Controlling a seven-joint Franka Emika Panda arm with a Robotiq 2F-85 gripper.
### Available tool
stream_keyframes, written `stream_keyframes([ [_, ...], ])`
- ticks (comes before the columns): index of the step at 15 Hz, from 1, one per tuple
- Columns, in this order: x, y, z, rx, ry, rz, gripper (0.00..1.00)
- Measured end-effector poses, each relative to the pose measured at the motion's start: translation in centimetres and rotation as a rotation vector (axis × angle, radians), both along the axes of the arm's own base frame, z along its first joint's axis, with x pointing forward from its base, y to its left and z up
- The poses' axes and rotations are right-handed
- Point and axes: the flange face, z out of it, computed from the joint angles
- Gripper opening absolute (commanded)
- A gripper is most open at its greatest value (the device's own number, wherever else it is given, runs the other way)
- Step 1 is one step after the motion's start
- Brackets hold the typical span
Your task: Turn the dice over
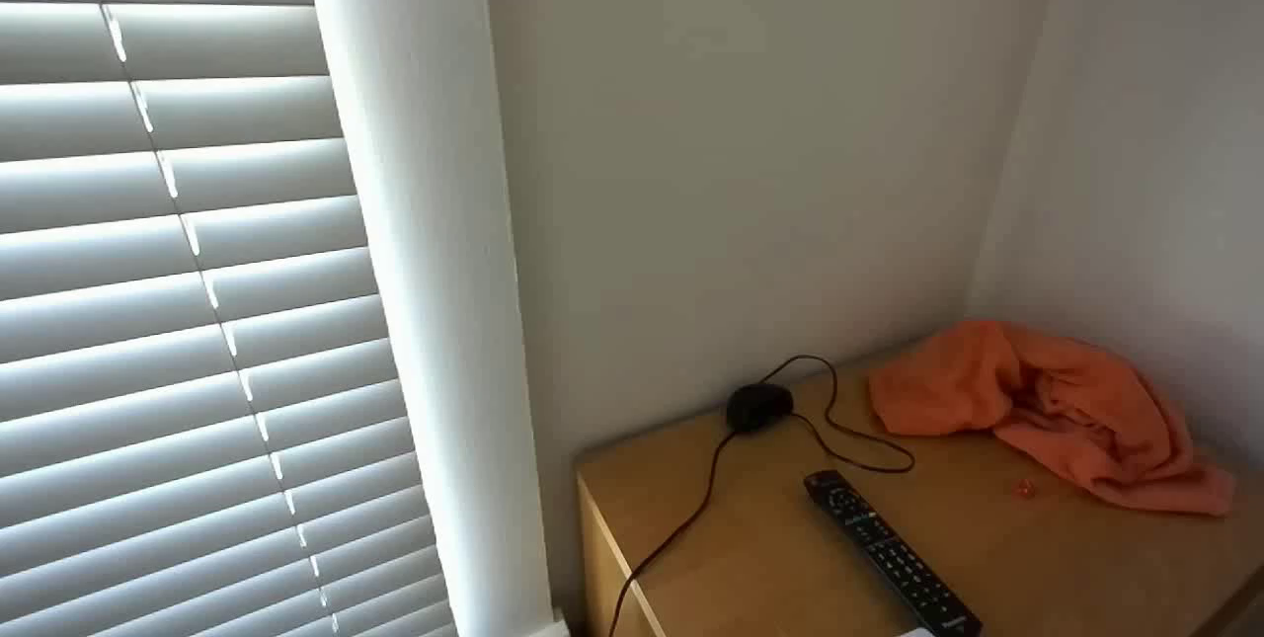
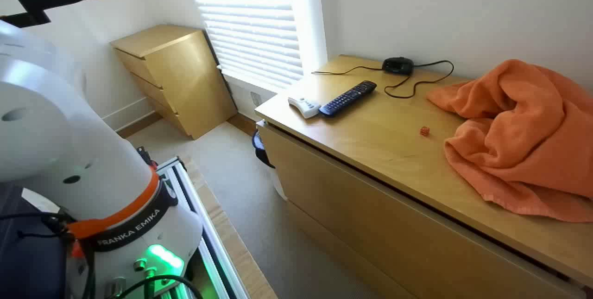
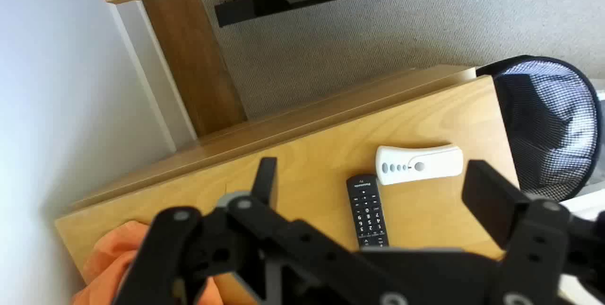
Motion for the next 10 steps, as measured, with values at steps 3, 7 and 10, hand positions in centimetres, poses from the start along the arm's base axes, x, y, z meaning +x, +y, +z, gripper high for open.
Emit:
stream_keyframes([
  [3, 0.0, 0.0, 0.0, 0.0, 0.0, 0.0, 1.0],
  [7, 0.0, 0.0, 0.0, 0.0, 0.0, 0.0, 1.0],
  [10, 0.6, -1.2, -0.9, -0.014, 0.017, -0.076, 1.0],
])
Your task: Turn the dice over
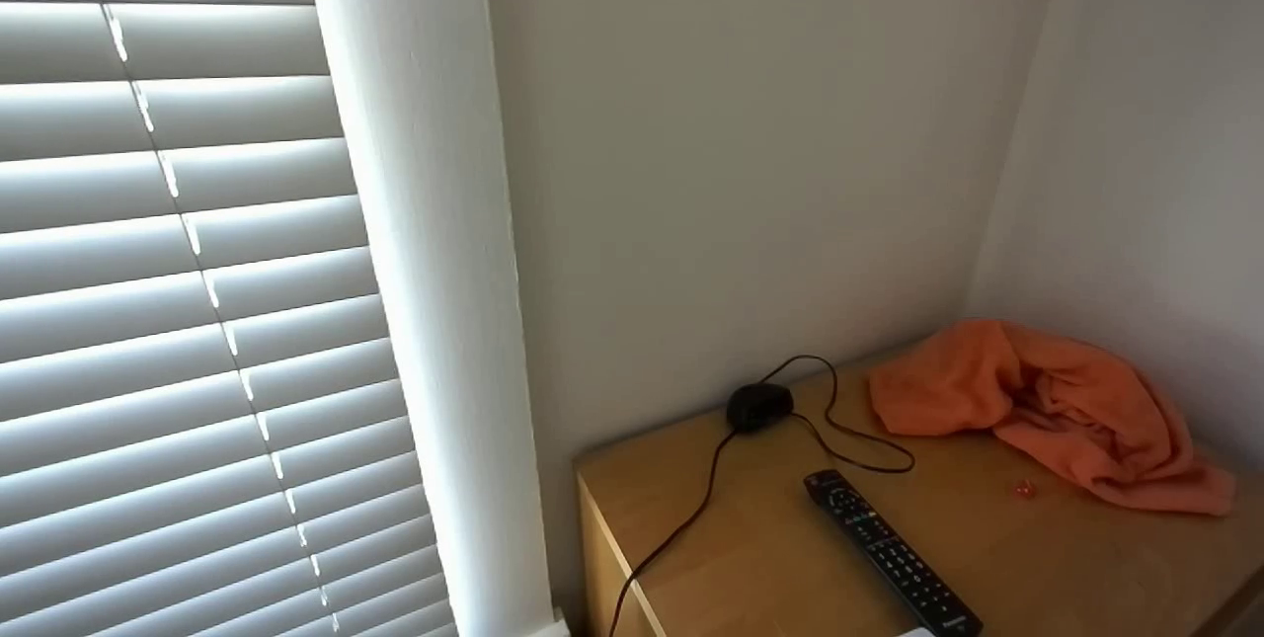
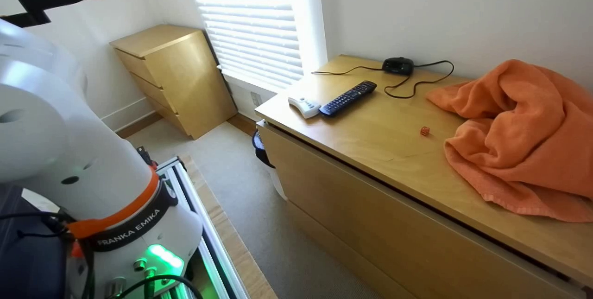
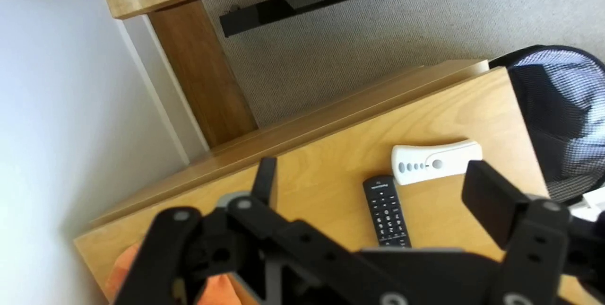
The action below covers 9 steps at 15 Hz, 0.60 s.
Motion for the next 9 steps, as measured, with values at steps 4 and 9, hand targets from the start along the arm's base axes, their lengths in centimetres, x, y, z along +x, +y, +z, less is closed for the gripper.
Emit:
stream_keyframes([
  [4, 2.0, -5.6, -2.7, -0.006, 0.023, -0.224, 1.0],
  [9, 3.9, -13.5, -6.8, 0.029, -0.051, -0.498, 1.0],
])
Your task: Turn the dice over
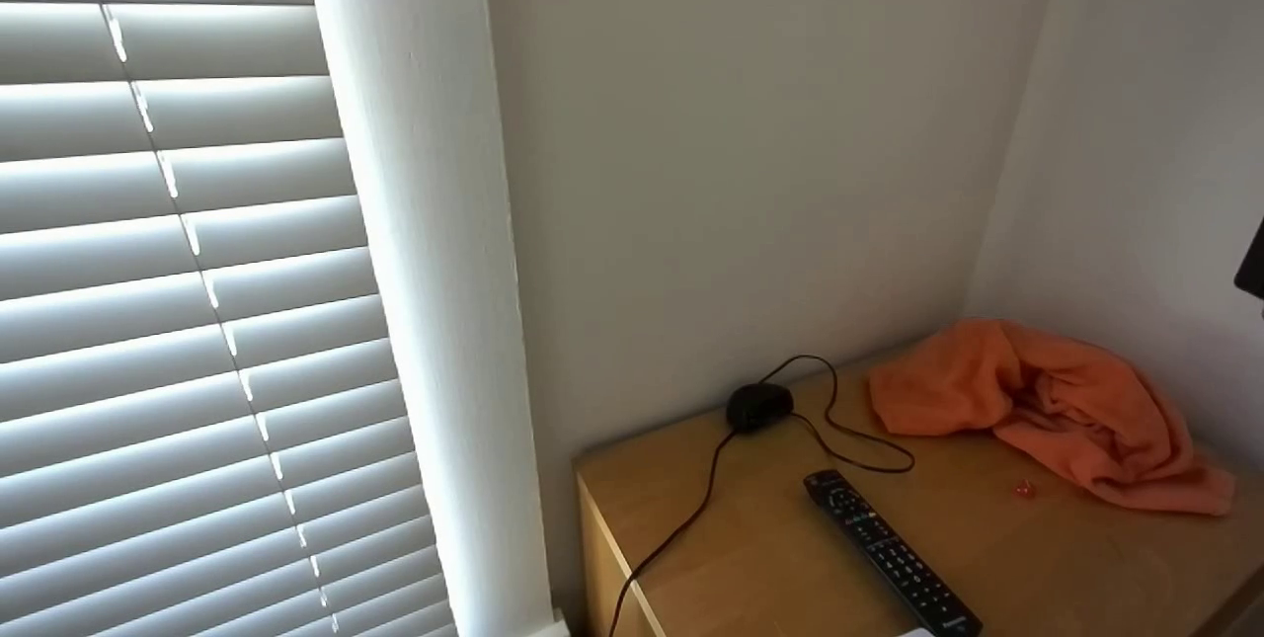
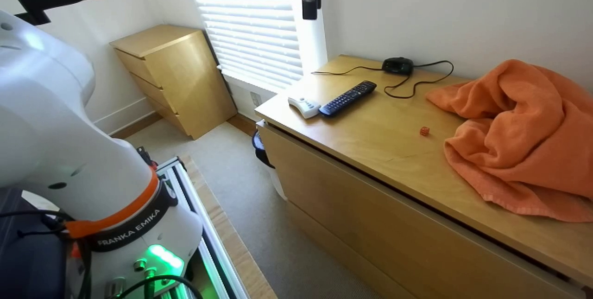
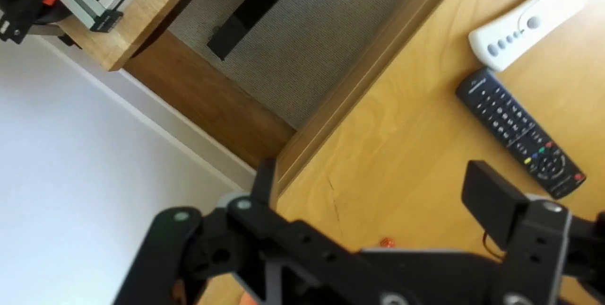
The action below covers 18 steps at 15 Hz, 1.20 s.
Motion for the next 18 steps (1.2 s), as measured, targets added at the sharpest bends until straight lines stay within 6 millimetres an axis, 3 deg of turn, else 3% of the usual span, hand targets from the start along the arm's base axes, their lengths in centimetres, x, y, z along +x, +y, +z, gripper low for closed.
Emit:
stream_keyframes([
  [7, 0.6, -7.2, -6.3, 0.096, -0.105, -0.312, 1.0],
  [15, 0.9, -7.4, -6.5, 0.09, -0.104, -0.321, 1.0],
  [18, 2.1, -9.4, -7.7, 0.063, -0.114, -0.459, 1.0],
])
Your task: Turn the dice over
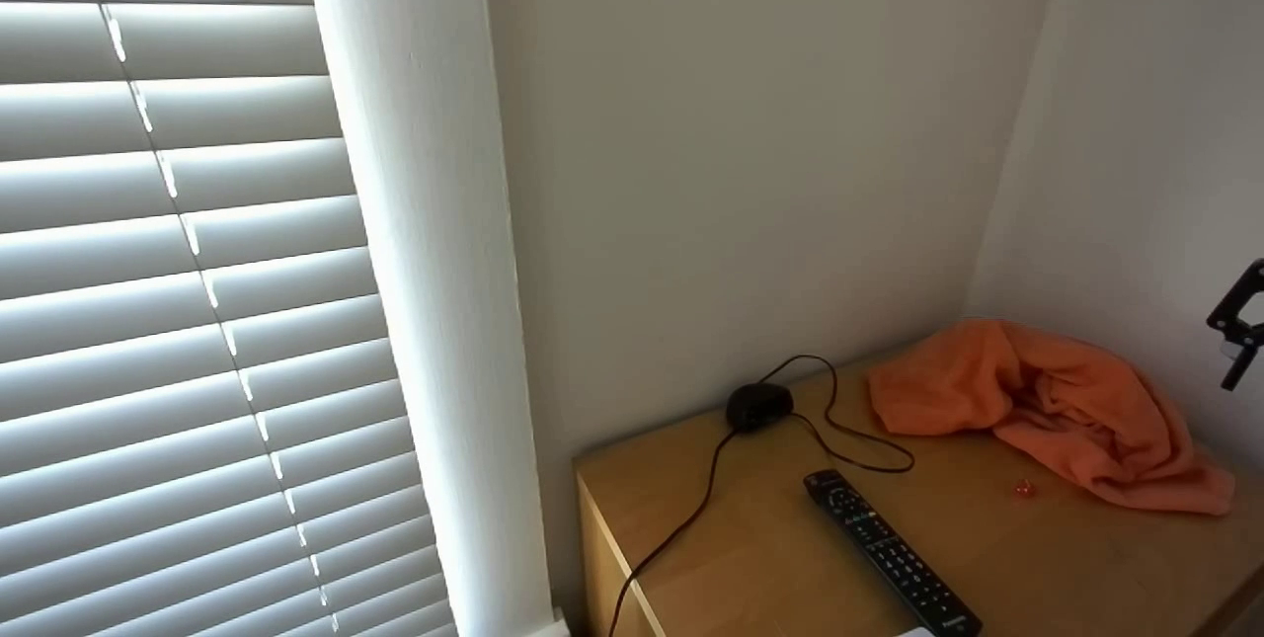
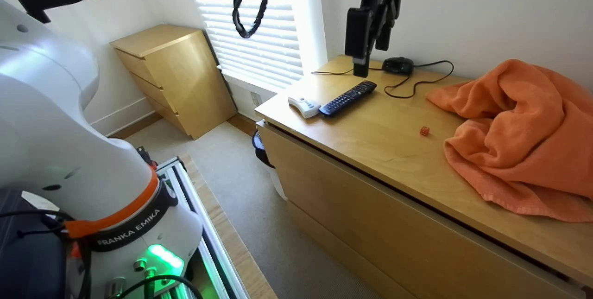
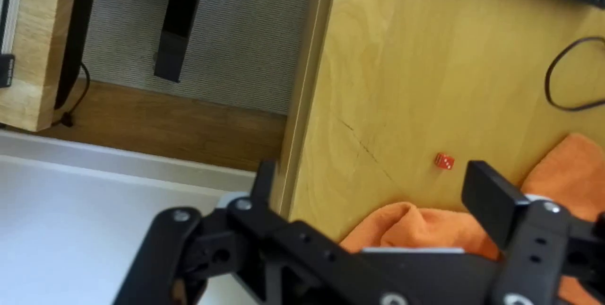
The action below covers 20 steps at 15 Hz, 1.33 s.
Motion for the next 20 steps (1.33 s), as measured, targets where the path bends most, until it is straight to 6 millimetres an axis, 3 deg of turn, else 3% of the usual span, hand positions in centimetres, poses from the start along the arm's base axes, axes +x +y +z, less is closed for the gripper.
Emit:
stream_keyframes([
  [6, 3.8, -5.5, -6.4, -0.002, 0.023, -0.216, 1.0],
  [12, 7.7, -7.0, -12.3, 0.081, 0.062, -0.282, 1.0],
  [16, 9.6, -7.3, -14.1, 0.095, 0.067, -0.277, 1.0],
  [20, 10.0, -7.4, -14.1, 0.092, 0.064, -0.276, 1.0],
])
